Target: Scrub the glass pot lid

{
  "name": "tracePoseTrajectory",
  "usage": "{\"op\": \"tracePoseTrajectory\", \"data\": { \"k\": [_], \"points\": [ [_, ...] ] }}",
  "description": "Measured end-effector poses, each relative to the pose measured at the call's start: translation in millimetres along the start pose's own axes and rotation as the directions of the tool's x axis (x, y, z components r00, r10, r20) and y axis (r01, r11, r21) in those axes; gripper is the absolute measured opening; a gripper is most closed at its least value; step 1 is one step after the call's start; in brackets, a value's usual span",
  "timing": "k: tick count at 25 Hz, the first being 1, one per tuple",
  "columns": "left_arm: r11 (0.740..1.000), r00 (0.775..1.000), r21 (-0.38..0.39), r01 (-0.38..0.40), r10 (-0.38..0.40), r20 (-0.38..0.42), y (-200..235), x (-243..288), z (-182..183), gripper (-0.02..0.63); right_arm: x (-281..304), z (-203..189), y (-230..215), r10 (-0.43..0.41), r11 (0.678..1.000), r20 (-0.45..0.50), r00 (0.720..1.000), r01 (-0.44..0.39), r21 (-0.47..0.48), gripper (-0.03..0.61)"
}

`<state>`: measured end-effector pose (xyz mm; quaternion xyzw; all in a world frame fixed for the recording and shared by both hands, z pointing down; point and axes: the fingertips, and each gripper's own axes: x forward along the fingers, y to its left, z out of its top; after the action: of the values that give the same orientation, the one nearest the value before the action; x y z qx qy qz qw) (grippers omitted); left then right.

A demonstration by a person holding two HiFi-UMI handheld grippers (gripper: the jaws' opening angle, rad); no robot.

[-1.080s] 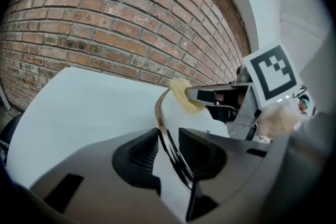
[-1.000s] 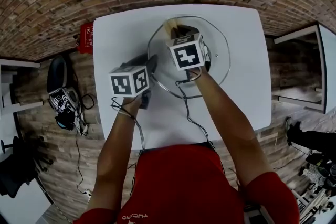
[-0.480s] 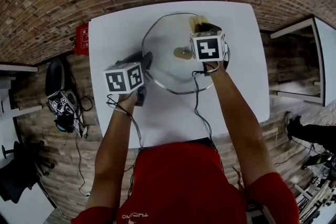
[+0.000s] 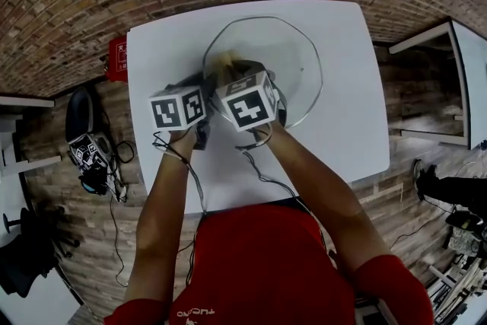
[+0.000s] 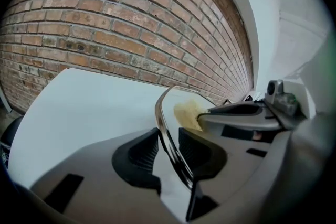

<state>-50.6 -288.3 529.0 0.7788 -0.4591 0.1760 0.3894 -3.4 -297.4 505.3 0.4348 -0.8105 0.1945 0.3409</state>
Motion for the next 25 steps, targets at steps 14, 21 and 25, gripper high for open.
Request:
{"op": "tracePoseTrajectory", "data": {
  "k": [14,21,25],
  "points": [
    [1.000,1.000,0.007,-0.004,0.004,0.003,0.2,0.2,0.3,0.129,-30.9,-62.0,-127.0,-0.234,0.971,-0.135,0.963,0.238,0.015,0.052],
    [1.000,1.000,0.009,-0.016,0.016,0.010,-0.1,0.2,-0.6,0.129,-60.6,-71.3,-145.2,-0.272,0.960,-0.130,0.953,0.279,0.038,0.052],
    [1.000,1.000,0.006,-0.019,0.019,0.014,-0.2,-0.4,-0.1,0.129,-67.0,-59.5,-82.8,-0.162,0.986,-0.083,0.983,0.165,0.021,0.052]
  ]
}}
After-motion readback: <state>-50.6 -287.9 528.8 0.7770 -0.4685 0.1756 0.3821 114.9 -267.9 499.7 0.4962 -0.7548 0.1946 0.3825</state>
